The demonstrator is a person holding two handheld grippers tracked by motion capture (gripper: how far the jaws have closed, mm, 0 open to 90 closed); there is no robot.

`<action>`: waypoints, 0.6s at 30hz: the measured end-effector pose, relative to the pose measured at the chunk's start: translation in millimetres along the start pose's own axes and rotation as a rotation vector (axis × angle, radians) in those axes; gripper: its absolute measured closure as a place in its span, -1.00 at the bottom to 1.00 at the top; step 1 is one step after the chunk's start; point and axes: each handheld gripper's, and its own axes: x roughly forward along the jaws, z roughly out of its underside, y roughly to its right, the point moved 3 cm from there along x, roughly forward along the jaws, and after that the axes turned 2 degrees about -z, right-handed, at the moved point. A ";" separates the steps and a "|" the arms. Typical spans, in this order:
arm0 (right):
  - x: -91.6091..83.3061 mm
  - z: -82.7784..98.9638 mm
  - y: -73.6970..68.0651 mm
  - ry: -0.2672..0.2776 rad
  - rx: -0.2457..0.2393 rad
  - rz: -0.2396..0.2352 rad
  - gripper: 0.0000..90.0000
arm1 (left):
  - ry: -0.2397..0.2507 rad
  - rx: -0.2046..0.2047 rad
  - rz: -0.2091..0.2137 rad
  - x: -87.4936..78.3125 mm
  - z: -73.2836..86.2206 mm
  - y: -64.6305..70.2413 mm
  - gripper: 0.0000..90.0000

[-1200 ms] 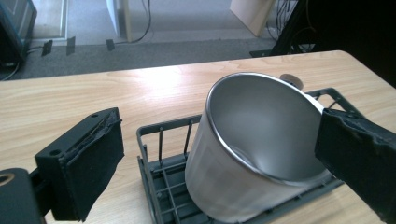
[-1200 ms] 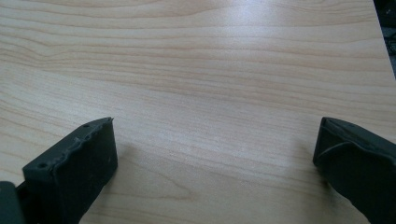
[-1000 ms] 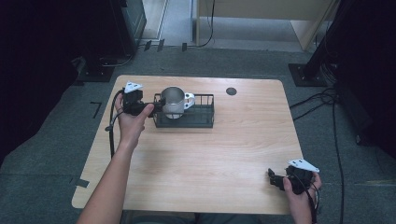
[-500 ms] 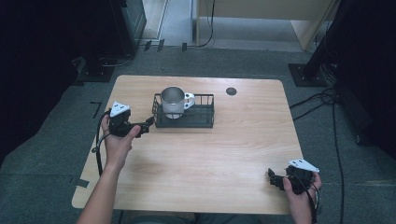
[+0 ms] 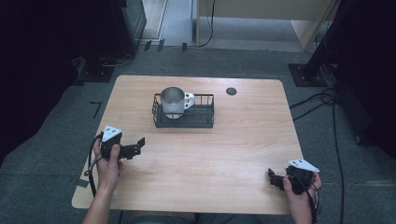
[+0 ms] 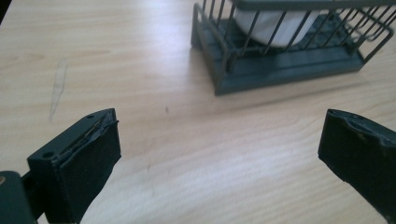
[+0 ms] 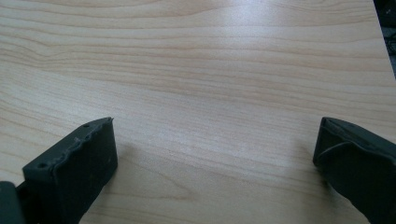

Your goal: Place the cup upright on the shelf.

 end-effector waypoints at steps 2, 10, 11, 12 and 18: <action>-0.1 0.0 0.0 -0.001 0.000 0.000 -1.00 | -0.012 0.005 -0.012 -3.6 6.9 -3.2 -1.00; 0.0 0.0 0.0 0.000 0.000 0.000 -1.00 | -0.056 0.029 -0.069 -19.0 33.3 -16.3 -1.00; 0.0 0.0 0.0 0.000 0.000 0.000 -1.00 | -0.062 0.032 -0.077 -20.8 36.7 -18.3 -1.00; 0.0 0.0 0.0 0.000 0.000 0.000 -1.00 | -0.064 0.029 -0.086 -22.5 40.1 -20.4 -1.00; 0.0 0.0 0.0 0.000 0.000 0.000 -1.00 | -0.093 0.019 -0.119 -31.5 60.3 -35.9 -1.00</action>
